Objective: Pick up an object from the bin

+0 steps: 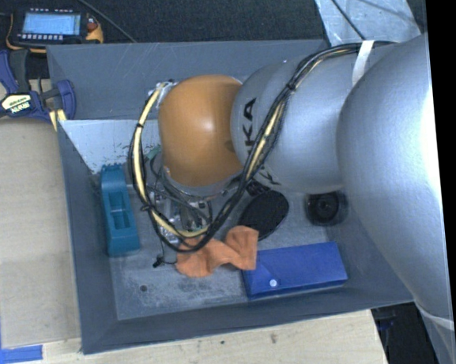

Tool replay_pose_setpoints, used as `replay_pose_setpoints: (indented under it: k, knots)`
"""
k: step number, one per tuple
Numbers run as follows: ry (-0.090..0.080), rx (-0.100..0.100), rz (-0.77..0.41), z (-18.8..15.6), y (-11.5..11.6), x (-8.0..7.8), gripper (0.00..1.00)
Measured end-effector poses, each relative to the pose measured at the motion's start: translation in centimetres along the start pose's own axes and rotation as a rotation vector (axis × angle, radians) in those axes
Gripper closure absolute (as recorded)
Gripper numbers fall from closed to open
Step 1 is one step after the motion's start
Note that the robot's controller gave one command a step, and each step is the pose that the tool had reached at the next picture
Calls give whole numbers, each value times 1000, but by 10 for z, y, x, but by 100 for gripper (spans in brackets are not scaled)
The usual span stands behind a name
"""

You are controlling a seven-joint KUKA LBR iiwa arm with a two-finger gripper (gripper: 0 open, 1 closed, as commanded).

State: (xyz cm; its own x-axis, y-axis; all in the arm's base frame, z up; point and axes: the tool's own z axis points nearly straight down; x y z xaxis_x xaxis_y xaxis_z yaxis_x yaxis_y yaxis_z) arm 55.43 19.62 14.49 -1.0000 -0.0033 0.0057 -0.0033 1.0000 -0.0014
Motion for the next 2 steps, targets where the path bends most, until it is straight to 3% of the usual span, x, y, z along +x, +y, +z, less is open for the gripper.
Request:
replay_pose_setpoints:
  k: [1,2]
  knots:
    - [-8,-3,3,-5,0,-2,0]
    - [-2,-2,-63,-37,-23,-18,0]
